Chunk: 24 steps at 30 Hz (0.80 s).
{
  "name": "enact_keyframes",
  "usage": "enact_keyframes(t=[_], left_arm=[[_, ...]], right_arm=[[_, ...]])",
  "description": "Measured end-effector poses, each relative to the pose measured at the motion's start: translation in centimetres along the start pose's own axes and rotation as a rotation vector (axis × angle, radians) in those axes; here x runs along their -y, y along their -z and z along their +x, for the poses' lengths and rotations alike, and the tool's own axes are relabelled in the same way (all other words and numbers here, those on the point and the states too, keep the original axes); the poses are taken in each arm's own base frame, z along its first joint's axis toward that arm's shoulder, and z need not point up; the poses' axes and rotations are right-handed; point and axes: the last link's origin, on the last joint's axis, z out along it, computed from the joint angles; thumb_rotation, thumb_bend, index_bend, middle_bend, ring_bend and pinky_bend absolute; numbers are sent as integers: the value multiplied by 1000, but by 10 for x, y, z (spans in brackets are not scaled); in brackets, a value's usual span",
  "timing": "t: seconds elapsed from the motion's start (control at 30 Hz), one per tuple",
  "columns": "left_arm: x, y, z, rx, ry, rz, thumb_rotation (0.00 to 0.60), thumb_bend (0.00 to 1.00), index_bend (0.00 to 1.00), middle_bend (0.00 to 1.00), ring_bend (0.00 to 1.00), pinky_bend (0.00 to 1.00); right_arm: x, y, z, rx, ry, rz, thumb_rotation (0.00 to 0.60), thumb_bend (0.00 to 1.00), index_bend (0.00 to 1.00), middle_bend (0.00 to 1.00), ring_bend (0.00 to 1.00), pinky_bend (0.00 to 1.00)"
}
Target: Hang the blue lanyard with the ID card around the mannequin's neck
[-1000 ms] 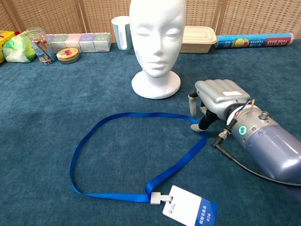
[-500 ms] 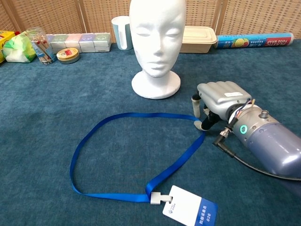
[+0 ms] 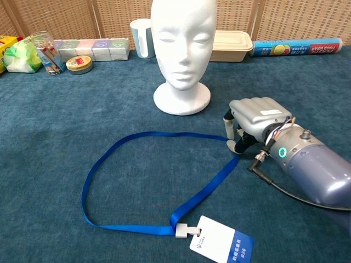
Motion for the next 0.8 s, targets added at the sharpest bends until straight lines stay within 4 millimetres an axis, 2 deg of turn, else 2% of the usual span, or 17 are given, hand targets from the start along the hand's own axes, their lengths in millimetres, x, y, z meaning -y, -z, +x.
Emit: enact_keyframes(t=[0.47, 0.57, 0.67, 0.8], left_arm=[[-1, -4, 0, 13, -40, -7, 599, 225, 530, 567, 427, 397], [-5, -9, 1, 14, -51, -13, 595, 225, 530, 567, 488, 475], [-11, -14, 3, 7, -67, -28, 579, 224, 530, 583, 571, 596], [-24, -22, 3, -1, -94, -58, 574, 223, 530, 736, 778, 751]], right_arm=[[1, 1, 1, -4, -7, 1, 560, 508, 602, 921, 1000, 1000], [1, 2, 3, -11, -17, 5, 557, 508, 602, 921, 1000, 1000], [3, 3, 6, -16, -26, 14, 559, 508, 603, 921, 1000, 1000], [6, 5, 7, -21, -42, 32, 558, 509, 603, 921, 1000, 1000]])
